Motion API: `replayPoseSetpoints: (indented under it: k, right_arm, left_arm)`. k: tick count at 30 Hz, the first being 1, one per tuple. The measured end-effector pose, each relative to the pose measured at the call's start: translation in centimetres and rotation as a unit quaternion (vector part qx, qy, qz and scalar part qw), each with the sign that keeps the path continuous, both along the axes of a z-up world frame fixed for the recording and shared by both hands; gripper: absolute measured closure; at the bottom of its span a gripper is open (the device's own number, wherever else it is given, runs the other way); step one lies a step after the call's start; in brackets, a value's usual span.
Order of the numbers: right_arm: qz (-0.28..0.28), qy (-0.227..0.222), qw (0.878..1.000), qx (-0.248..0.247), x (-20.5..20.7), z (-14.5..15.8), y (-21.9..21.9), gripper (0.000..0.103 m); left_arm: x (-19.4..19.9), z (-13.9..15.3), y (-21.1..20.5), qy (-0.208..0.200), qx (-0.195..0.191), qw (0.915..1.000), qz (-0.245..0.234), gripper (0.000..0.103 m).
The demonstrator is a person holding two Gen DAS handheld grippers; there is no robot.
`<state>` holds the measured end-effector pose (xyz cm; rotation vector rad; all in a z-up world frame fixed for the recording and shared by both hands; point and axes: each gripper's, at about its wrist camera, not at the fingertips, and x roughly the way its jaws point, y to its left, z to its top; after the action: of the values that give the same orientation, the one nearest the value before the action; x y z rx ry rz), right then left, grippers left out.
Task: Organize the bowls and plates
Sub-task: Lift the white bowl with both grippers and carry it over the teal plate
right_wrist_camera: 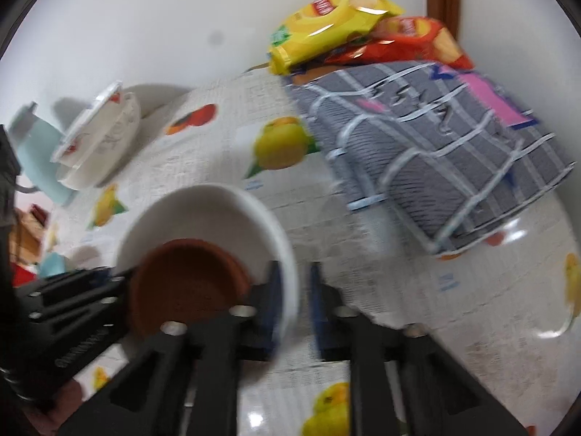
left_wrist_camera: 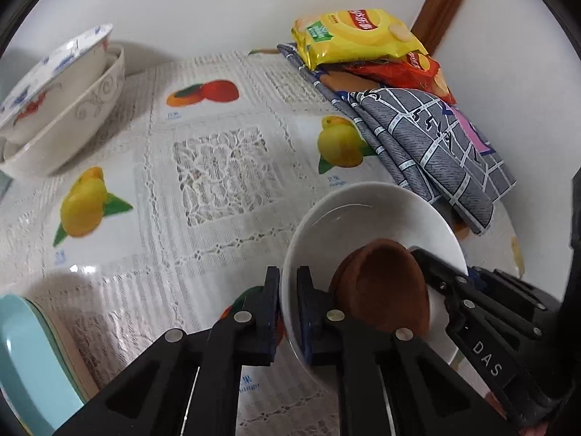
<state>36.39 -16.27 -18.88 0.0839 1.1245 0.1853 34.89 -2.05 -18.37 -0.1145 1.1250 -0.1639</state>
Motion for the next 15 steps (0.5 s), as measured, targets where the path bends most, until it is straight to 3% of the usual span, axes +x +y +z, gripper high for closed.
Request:
replayPoseSetpoints:
  k: [2,15]
  right_arm:
    - [0.002,-0.009,1.0,-0.018,-0.2,0.14,0.49,0.095]
    - [-0.017,-0.008,1.0,0.015,-0.53,0.53,-0.07,0.095]
  left_arm:
    - [0.07,0.02,0.1,0.001,0.001,1.0,-0.001,0.094]
    - [-0.32,0.24,0.7,-0.001,-0.008,0.9999,0.008,0.095]
